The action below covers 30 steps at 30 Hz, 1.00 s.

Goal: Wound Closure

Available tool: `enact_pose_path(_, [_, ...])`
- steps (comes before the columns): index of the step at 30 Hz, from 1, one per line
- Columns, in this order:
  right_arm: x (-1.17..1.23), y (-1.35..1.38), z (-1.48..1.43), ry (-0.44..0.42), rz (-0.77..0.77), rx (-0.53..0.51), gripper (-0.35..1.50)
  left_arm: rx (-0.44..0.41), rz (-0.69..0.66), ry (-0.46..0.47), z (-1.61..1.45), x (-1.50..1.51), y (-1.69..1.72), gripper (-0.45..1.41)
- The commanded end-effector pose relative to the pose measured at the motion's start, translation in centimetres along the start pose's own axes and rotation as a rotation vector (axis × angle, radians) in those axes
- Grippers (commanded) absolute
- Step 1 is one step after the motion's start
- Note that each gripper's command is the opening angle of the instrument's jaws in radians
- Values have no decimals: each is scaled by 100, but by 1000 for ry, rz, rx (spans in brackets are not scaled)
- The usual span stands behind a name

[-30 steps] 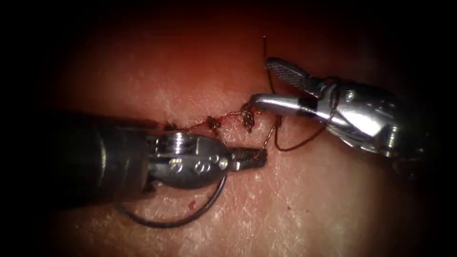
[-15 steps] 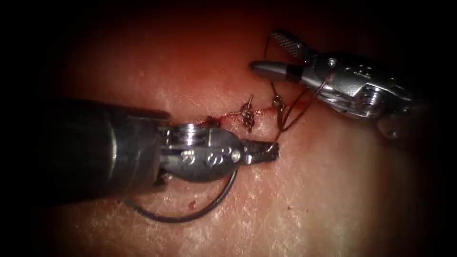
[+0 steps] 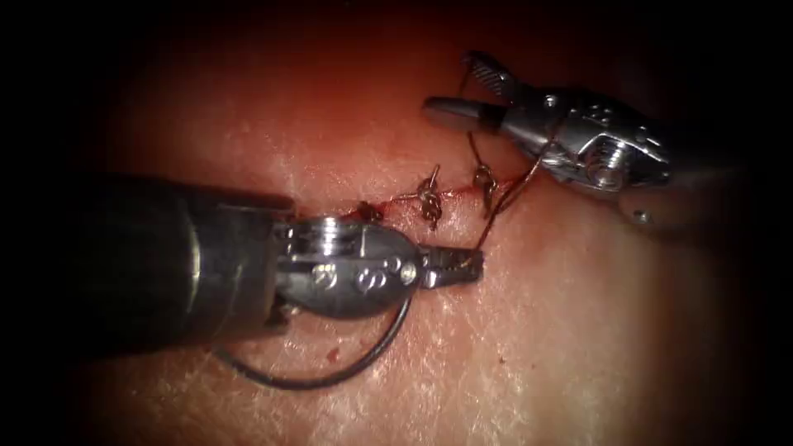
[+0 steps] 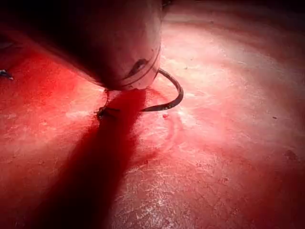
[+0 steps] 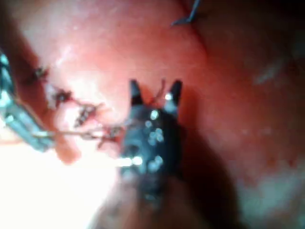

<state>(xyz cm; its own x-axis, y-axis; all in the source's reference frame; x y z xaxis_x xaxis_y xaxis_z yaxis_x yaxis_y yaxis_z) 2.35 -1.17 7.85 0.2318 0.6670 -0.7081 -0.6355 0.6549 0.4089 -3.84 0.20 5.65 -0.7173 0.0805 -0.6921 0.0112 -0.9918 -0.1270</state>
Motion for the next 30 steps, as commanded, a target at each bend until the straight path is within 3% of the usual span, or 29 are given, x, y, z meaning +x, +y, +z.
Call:
enact_pose_path(1, [-5,-5,10,0,0,8,80,-1,0,1,8,0,1,-45])
enact_pose_path(4, [-5,-8,16,-13,18,30,54,-2,1,2,8,0,1,-45])
enact_pose_path(5, [-4,-9,18,-17,25,60,-18,-3,1,3,6,-1,1,-45])
enact_pose_path(6, [-5,-11,18,-19,24,68,-35,-4,2,3,5,-2,1,-45])
enact_pose_path(9, [-7,-12,15,-22,22,78,-35,-6,3,5,3,-3,1,-45])
enact_pose_path(17, [-11,-22,-24,-6,17,66,-35,-2,11,-5,-16,-18,-17,-45])
enact_pose_path(21, [-1,-37,-64,43,16,33,-35,16,-23,-26,-38,-39,-53,-45])
enact_pose_path(30, [-4,-73,-94,76,-1,-1,-35,25,-66,-52,-52,-71,-112,-45])
